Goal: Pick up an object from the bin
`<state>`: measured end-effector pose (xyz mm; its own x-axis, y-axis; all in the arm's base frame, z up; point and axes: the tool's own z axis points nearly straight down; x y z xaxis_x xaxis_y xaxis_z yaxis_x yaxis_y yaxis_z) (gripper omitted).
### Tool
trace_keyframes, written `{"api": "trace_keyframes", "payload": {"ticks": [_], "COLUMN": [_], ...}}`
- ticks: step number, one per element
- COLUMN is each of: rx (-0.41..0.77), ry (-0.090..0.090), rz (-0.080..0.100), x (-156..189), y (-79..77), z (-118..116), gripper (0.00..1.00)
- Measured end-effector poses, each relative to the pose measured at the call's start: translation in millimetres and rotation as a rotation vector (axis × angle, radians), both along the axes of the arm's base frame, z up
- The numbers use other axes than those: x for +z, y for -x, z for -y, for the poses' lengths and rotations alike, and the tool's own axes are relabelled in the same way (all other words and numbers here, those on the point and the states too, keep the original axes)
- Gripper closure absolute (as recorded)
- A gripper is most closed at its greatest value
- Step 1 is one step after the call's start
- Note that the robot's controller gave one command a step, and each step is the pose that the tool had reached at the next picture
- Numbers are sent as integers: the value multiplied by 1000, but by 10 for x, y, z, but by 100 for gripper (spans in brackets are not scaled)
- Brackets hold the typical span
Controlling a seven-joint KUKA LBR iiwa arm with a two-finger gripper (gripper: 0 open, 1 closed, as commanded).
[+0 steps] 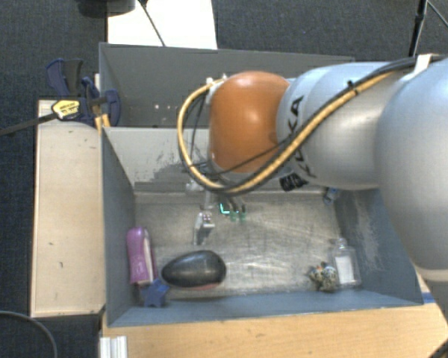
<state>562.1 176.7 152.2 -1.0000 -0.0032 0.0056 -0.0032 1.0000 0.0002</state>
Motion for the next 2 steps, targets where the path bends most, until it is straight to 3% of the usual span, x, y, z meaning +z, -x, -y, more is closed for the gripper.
{"api": "trace_keyframes", "payload": {"ticks": [1, 2], "rx": [432, 280], "ry": [1, -3], "rz": [2, 14], "x": [-465, -801], "y": [534, 756], "z": [848, 213], "gripper": [0, 0]}}
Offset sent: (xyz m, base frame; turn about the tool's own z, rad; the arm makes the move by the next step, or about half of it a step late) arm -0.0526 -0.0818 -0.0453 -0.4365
